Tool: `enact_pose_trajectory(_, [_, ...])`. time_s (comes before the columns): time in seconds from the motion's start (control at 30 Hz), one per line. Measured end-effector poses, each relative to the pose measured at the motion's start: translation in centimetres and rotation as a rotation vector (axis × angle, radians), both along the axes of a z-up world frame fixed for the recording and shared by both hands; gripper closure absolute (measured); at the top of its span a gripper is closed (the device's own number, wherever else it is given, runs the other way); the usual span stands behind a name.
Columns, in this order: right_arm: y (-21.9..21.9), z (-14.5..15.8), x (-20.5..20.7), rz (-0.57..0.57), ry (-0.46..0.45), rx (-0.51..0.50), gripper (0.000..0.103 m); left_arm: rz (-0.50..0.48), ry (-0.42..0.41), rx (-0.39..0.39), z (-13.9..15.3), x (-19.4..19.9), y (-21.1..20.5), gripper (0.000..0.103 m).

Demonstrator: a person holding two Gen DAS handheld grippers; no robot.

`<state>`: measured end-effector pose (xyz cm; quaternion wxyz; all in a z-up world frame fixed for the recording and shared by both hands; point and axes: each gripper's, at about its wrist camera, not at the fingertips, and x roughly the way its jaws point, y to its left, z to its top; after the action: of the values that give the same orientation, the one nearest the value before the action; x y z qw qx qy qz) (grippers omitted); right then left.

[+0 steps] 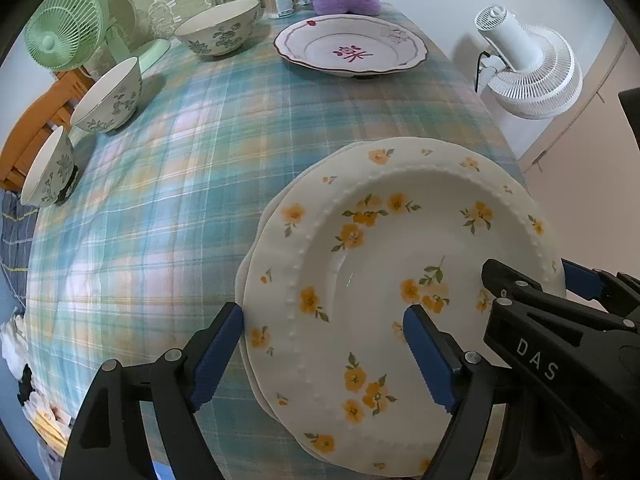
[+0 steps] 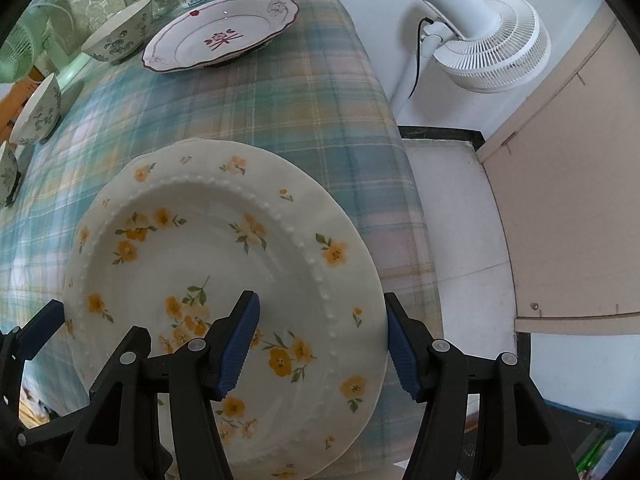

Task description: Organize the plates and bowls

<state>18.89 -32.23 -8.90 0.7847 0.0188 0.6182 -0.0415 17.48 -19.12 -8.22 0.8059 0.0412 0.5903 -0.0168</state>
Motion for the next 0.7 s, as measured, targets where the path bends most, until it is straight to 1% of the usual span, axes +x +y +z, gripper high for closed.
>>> enact_pose_trajectory(0.17, [0.1, -0.2, 0.2, -0.004, 0.005, -0.005, 0.038, -0.006, 0.004, -0.018, 0.0, 0.1, 0.4, 0.019])
enact_pose_trajectory(0.33, [0.1, 0.1, 0.3, -0.017, 0.001, -0.002, 0.038, -0.014, 0.010, -0.066, 0.3, 0.1, 1.0, 0.019])
enact_pose_trajectory(0.4, [0.3, 0.8, 0.2, -0.013, -0.016, -0.020, 0.038, -0.017, 0.017, -0.094, 0.6, 0.1, 1.5, 0.019])
enact_pose_trajectory(0.47, [0.7, 1.5, 0.0, -0.016, -0.034, -0.034, 0.037, -0.028, 0.004, -0.102, 1.3, 0.0, 1.8, 0.018])
enact_pose_trajectory(0.6, [1.8, 3.4, -0.6, -0.024, -0.080, -0.018, 0.036, -0.048, -0.017, -0.123, 2.7, 0.0, 3.0, 0.017])
enact_pose_trajectory(0.7, [3.0, 4.8, -1.0, -0.035, -0.118, -0.008, 0.031, -0.062, -0.034, -0.132, 3.7, 0.2, 4.2, 0.017])
